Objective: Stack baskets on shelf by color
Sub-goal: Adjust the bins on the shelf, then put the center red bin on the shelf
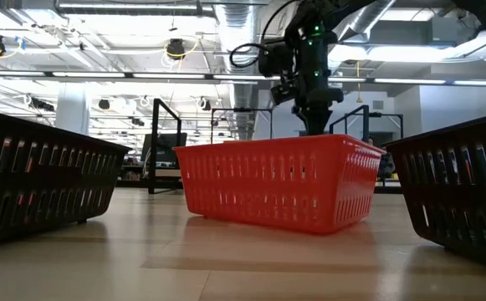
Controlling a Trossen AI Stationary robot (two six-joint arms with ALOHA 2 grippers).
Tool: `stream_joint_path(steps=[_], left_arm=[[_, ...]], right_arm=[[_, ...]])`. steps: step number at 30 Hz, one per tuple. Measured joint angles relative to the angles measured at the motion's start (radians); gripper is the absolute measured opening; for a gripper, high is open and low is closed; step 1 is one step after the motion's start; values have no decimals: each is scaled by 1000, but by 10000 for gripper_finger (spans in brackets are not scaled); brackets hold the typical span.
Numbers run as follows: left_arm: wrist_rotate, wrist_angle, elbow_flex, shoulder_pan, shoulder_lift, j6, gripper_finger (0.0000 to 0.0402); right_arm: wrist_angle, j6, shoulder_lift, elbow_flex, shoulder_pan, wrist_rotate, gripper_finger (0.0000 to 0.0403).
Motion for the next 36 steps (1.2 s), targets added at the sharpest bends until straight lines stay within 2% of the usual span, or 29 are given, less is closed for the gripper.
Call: stream_joint_path(steps=[5,11,15,21,28,36], left_arm=[[-4,0,0,0,0,-16,132],[-10,0,0,-22,0,-44,132],[-77,1,-45,-56,-1,-81,132],[-80,0,-183,-93,-19,-207,132],[5,10,-411,-99,-20,-367,132],[167,233,-631,-40,-20,-518,132]], right_arm=[[-8,36,-86,0,15,69,0],[-27,154,-289,0,42,72,0],[-45,231,-436,0,68,72,0],[-65,332,-617,1,126,68,0],[-56,404,-742,1,210,69,0],[-31,414,-780,1,295,68,0]])
